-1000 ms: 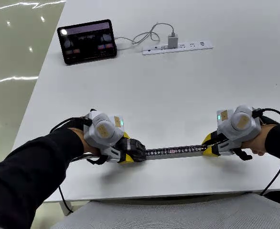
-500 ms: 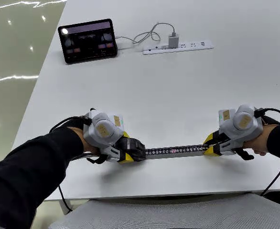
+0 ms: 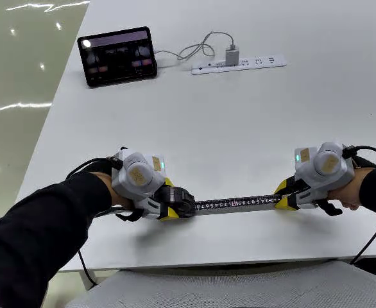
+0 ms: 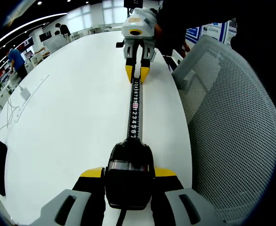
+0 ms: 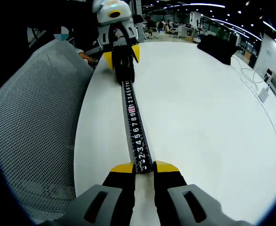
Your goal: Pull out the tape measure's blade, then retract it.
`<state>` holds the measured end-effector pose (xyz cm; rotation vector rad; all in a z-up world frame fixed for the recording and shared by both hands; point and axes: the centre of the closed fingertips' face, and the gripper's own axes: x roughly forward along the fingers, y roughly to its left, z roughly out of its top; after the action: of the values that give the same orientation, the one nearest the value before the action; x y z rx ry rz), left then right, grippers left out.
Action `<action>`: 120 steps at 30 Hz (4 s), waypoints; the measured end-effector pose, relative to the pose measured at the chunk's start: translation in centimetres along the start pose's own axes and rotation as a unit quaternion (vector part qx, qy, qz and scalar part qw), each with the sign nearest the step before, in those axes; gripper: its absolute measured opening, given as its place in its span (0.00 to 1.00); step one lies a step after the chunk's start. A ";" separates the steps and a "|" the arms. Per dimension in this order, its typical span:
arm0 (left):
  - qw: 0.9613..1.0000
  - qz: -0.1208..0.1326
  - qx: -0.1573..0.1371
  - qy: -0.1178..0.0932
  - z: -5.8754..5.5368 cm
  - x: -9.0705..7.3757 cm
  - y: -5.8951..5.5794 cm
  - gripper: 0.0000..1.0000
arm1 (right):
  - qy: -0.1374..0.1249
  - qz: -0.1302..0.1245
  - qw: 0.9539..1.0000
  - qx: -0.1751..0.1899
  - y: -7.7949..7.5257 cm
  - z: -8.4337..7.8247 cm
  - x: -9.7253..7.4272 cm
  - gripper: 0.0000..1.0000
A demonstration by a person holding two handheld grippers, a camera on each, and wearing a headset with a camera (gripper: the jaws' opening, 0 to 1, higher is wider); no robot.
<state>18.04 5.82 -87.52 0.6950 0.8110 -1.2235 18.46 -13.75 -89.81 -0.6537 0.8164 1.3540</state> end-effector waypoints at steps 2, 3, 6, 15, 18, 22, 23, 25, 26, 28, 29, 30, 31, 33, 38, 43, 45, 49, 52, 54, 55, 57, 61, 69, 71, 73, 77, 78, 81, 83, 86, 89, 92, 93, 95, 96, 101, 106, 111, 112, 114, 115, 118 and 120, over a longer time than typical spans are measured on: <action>1.000 0.000 0.000 0.000 0.0 0.0 0.0 0.33 | 0.000 0.000 1.000 0.000 0.0 -0.1 0.0 0.10; 1.000 0.000 0.000 0.000 0.0 0.0 0.0 0.33 | 0.000 0.000 1.000 0.000 -0.1 -0.1 -0.1 0.10; 1.000 0.001 0.000 0.000 0.0 0.0 0.0 0.33 | 0.000 0.000 1.000 0.001 0.0 -0.3 -0.2 0.10; 1.000 0.000 -0.001 0.000 -0.1 0.0 0.0 0.33 | 0.001 0.000 1.000 0.002 -0.1 -0.5 -0.3 0.10; 1.000 0.001 -0.001 0.001 -0.1 0.0 0.0 0.33 | 0.000 0.000 1.000 0.003 -0.1 -0.6 -0.3 0.10; 1.000 0.001 -0.002 0.000 -0.1 0.0 0.0 0.33 | 0.002 0.000 1.000 0.006 -0.2 -0.8 -0.4 0.10; 1.000 0.001 -0.002 0.000 -0.1 0.0 0.0 0.33 | 0.002 0.000 1.000 0.006 -0.2 -0.8 -0.4 0.10; 1.000 0.001 -0.001 0.000 -0.1 0.0 0.0 0.33 | 0.003 -0.001 1.000 0.006 -0.2 -1.0 -0.5 0.10; 1.000 0.001 -0.001 0.000 -0.1 0.0 0.0 0.33 | 0.002 -0.001 1.000 0.006 -0.2 -1.1 -0.6 0.10; 1.000 0.001 -0.001 0.000 -0.1 0.0 0.0 0.33 | 0.002 -0.001 1.000 0.007 -0.2 -1.2 -0.6 0.10; 1.000 0.001 -0.001 0.000 -0.1 0.0 0.0 0.33 | 0.002 -0.001 1.000 0.008 -0.2 -1.2 -0.6 0.10; 1.000 0.001 -0.001 0.000 -0.1 0.0 0.0 0.33 | 0.001 -0.002 1.000 0.008 -0.2 -1.2 -0.6 0.10; 1.000 0.001 -0.002 0.000 -0.1 0.0 0.0 0.33 | 0.001 -0.002 1.000 0.009 -0.2 -1.3 -0.7 0.10; 1.000 0.001 -0.001 0.000 -0.1 0.0 0.0 0.33 | 0.001 -0.002 1.000 0.008 -0.2 -1.3 -0.7 0.10; 1.000 0.002 -0.001 0.001 0.0 0.1 0.0 0.33 | 0.002 -0.002 1.000 0.008 -0.2 -1.6 -1.0 0.10; 1.000 0.002 -0.001 0.001 0.0 0.0 0.0 0.33 | 0.004 -0.002 1.000 0.010 -0.3 -1.9 -1.1 0.10; 1.000 0.002 -0.001 0.001 0.0 0.0 0.0 0.33 | 0.004 -0.002 1.000 0.010 -0.3 -1.9 -1.1 0.10; 1.000 0.002 -0.001 0.001 0.0 0.0 0.0 0.33 | 0.004 -0.003 1.000 0.012 -0.4 -2.0 -1.2 0.10; 1.000 0.002 -0.001 0.001 0.0 0.0 0.0 0.33 | 0.003 -0.003 1.000 0.013 -0.4 -2.0 -1.3 0.10; 1.000 0.002 -0.001 0.001 0.0 0.0 0.0 0.33 | 0.003 -0.003 1.000 0.014 -0.5 -2.1 -1.3 0.10; 1.000 0.003 -0.001 0.001 0.0 0.0 0.0 0.33 | 0.003 -0.003 1.000 0.014 -0.5 -2.1 -1.4 0.10; 1.000 0.003 -0.001 0.001 0.0 0.0 0.0 0.33 | 0.003 -0.003 1.000 0.015 -0.5 -2.1 -1.4 0.10; 1.000 0.002 -0.001 0.001 0.0 0.0 0.0 0.33 | 0.002 -0.002 1.000 0.016 -0.6 -2.2 -1.6 0.10; 1.000 0.002 -0.001 0.000 0.0 0.0 0.0 0.33 | 0.002 -0.004 1.000 0.018 -0.6 -2.5 -1.8 0.10; 1.000 0.002 -0.001 0.000 0.0 0.0 0.0 0.33 | 0.003 -0.004 1.000 0.019 -0.6 -2.6 -1.9 0.10; 1.000 0.002 -0.001 0.000 0.0 0.0 0.0 0.33 | 0.003 -0.004 1.000 0.019 -0.6 -2.6 -1.9 0.10; 1.000 0.003 -0.001 0.000 0.0 0.0 0.0 0.33 | 0.004 -0.003 1.000 0.020 -0.6 -2.7 -2.0 0.10; 1.000 0.003 -0.001 0.000 0.0 0.0 0.0 0.33 | 0.004 -0.003 1.000 0.021 -0.6 -2.8 -2.0 0.10; 1.000 0.003 -0.002 -0.001 0.0 0.0 0.0 0.33 | 0.004 -0.004 1.000 0.022 -0.6 -2.8 -2.0 0.10; 1.000 0.002 -0.002 -0.001 0.0 0.0 0.0 0.33 | 0.004 -0.004 1.000 0.022 -0.6 -2.9 -2.1 0.10; 1.000 0.002 -0.002 -0.001 0.0 0.0 0.0 0.33 | 0.004 -0.004 1.000 0.023 -0.6 -3.0 -2.1 0.10; 1.000 0.002 -0.002 -0.001 0.0 0.1 0.0 0.33 | 0.004 -0.005 1.000 0.024 -0.6 -3.1 -2.1 0.10; 1.000 0.003 -0.002 -0.002 0.0 0.0 0.0 0.33 | 0.004 -0.005 1.000 0.025 -0.6 -3.1 -2.2 0.10; 1.000 0.003 -0.002 -0.002 0.0 0.0 0.0 0.33 | 0.004 -0.005 1.000 0.025 -0.6 -3.1 -2.2 0.10; 1.000 0.003 -0.002 -0.002 0.0 0.0 0.0 0.33 | 0.004 -0.006 1.000 0.026 -0.6 -3.2 -2.2 0.10; 1.000 0.003 -0.002 -0.002 0.0 0.0 0.0 0.33 | 0.004 -0.006 1.000 0.026 -0.6 -3.2 -2.2 0.10; 1.000 0.002 -0.003 -0.002 0.0 0.0 0.0 0.33 | 0.002 -0.006 1.000 0.029 -0.6 -3.3 -2.2 0.10; 1.000 0.002 -0.002 -0.001 -0.1 0.1 0.0 0.33 | 0.002 -0.006 1.000 0.030 -0.6 -3.3 -2.3 0.10; 1.000 0.002 -0.001 -0.001 -0.1 0.1 0.0 0.33 | 0.002 -0.007 0.999 0.031 -0.6 -3.4 -2.4 0.10; 1.000 0.002 -0.001 -0.001 -0.1 0.1 0.0 0.33 | 0.001 -0.007 0.999 0.031 -0.6 -3.4 -2.4 0.10; 1.000 0.002 -0.002 -0.001 -0.1 0.1 0.1 0.33 | 0.002 -0.007 0.999 0.032 -0.6 -3.5 -2.5 0.10; 1.000 0.002 -0.002 -0.001 -0.1 0.1 0.1 0.33 | 0.001 -0.007 0.999 0.033 -0.7 -3.5 -2.5 0.10; 1.000 0.001 -0.001 -0.001 -0.1 0.1 0.0 0.33 | 0.002 -0.007 0.999 0.033 -0.7 -3.6 -2.5 0.10; 1.000 0.001 -0.002 -0.001 -0.1 0.1 0.0 0.33 | 0.002 -0.007 0.999 0.034 -0.7 -3.6 -2.5 0.10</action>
<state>18.07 5.84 -87.60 0.6918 0.8093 -1.2201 18.65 -18.23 -89.88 -0.6082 0.8557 1.3076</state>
